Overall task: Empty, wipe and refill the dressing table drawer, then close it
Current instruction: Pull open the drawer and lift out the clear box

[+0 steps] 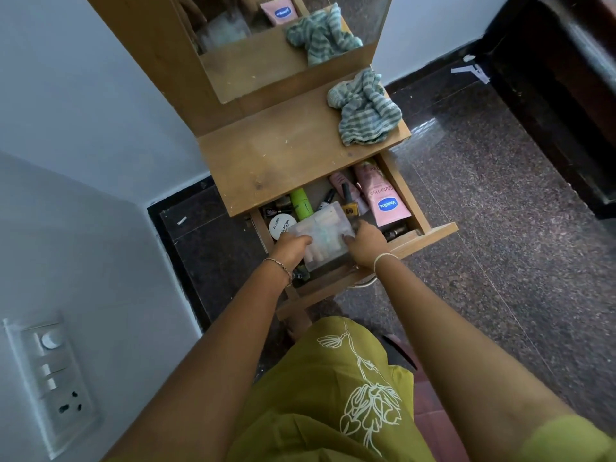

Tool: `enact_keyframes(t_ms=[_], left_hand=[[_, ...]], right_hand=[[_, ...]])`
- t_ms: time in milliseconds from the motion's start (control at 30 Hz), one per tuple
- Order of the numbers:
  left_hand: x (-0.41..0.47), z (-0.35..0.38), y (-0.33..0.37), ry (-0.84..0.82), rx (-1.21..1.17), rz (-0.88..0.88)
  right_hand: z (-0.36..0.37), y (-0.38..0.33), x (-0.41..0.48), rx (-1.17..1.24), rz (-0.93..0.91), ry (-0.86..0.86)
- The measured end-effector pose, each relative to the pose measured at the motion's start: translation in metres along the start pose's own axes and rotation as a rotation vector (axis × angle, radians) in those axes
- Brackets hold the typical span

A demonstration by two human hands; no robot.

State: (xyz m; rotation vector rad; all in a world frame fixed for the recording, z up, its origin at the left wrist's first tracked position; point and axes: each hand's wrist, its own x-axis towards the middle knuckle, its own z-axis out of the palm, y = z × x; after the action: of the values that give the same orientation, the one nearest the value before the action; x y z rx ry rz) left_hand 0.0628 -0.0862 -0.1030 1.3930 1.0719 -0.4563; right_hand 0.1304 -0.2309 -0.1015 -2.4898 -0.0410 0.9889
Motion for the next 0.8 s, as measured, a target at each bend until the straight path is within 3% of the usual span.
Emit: enact_keyframes(t_ms=[300,600,800], left_hand=[[-0.039,-0.019,0.02,-0.096,-0.107,0.092],[-0.083,-0.063,0.059,-0.279,-0.191,0.052],[-0.069,-0.071,0.094,-0.135,-0.316,0.138]], right_hand=[[-0.031,-0.008,-0.034,0.472,0.01,0.029],[-0.071,-0.051,-0.057,0.817,-0.04,-0.042],[-0.078,-0.101,-0.025,0.976,0.035,0.034]])
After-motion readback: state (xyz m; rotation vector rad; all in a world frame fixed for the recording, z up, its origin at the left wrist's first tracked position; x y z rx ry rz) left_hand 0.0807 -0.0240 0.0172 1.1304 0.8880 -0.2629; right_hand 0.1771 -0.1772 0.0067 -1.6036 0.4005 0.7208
